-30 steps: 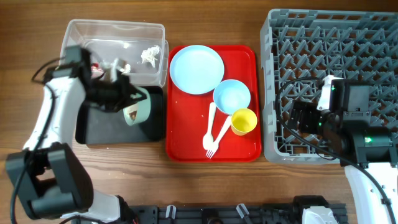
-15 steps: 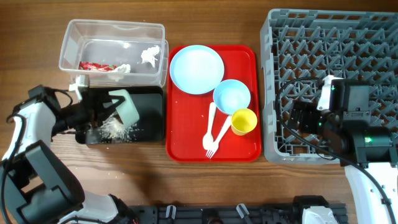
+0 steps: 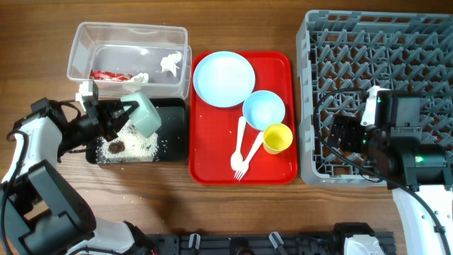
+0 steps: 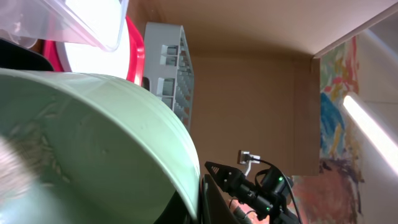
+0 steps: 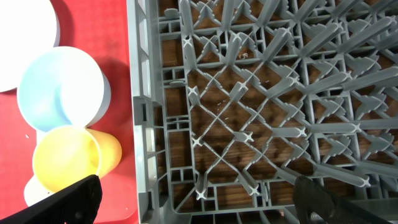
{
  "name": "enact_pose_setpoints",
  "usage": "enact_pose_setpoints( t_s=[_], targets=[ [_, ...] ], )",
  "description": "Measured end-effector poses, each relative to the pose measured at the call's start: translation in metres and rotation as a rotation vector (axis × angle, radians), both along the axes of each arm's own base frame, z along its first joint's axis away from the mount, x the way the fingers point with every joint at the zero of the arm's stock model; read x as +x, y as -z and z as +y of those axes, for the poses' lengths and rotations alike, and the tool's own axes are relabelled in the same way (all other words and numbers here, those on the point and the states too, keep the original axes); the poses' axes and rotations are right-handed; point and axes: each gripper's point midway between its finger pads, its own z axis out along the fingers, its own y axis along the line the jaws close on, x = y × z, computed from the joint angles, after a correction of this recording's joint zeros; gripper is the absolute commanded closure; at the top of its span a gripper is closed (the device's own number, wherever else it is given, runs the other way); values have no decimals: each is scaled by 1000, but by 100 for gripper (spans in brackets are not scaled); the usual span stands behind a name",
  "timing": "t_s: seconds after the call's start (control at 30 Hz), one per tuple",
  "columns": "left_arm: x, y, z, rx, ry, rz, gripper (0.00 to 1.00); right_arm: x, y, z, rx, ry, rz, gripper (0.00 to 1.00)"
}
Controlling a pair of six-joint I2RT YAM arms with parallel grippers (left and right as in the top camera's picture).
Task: Sort waste into correct bins and load items into the dishwasher rack
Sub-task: 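Tip the green bowl over the black tray to dump the rice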
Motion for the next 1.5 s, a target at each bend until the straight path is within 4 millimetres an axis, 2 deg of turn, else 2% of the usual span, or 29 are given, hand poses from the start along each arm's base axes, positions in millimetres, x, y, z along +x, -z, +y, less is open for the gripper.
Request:
enact_pose_setpoints(
  t_s=[0.27, 0.47, 0.7, 1.0, 1.13, 1.3, 1.5],
  targets=[
    [3, -2, 1, 3, -2, -37, 96, 0, 0, 0, 1, 0, 0, 0],
    [9, 12, 7, 63, -9, 16, 96, 0, 0, 0, 1, 0, 0, 0],
    [7, 0, 3, 16, -2, -43, 96, 0, 0, 0, 1, 0, 1, 0],
    [10, 11, 6, 84, -1, -32, 96, 0, 0, 0, 1, 0, 2, 0],
    [10, 19, 8, 92, -13, 52, 96, -1, 0, 0, 0, 0, 4, 0],
    [7, 1, 0, 37, 9, -40, 96, -1, 0, 0, 0, 0, 4, 0],
    [4, 7, -7, 87, 34, -12, 96, -1, 0, 0, 0, 0, 4, 0]
  ],
)
